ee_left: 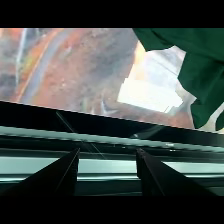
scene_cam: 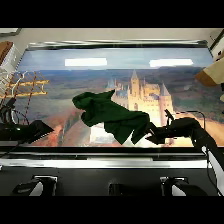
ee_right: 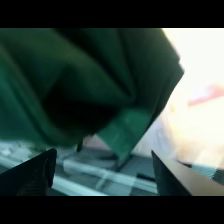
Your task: Fold the clothes and pants, and hang the long-sleeved shirts on hangers.
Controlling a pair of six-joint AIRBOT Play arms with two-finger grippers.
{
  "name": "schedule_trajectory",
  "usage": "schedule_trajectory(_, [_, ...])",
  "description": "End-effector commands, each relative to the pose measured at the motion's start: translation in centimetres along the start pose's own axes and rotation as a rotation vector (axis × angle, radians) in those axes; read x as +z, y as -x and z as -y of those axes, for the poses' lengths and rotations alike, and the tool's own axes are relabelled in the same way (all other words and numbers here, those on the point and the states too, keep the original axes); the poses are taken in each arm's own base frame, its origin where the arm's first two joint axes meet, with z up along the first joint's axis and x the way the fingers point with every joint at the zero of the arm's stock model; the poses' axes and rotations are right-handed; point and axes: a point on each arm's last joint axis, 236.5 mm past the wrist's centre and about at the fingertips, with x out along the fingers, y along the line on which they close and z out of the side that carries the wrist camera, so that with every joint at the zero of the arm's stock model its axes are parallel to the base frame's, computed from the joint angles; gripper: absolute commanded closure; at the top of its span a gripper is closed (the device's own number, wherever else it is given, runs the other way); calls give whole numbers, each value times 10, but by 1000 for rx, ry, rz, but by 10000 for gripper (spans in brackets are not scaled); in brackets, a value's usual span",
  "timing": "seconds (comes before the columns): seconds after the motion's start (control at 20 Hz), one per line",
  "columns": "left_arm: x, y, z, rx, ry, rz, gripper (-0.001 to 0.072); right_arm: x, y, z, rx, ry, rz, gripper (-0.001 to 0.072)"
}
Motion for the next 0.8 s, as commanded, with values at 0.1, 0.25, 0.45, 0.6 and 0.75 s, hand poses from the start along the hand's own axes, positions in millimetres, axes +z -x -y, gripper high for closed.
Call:
schedule_trajectory(0.1, [0,-3,6,-34,39,5,311,14,-7,12,-10,-37,80,26])
schedule_trajectory(0.25, [1,-3,5,-32,38,5,311,13,-15,24,-31,-54,105,26])
schedule_trajectory(0.45, [0,-3,5,-29,24,1,311,13,-39,4,-53,23,171,45])
schedule_trajectory(0.6, [0,-3,5,-29,25,4,311,15,-48,-6,-65,40,221,229])
schedule_trajectory(0.75, [8,-4,2,-20,94,32,296,26,-45,-4,-74,49,266,677])
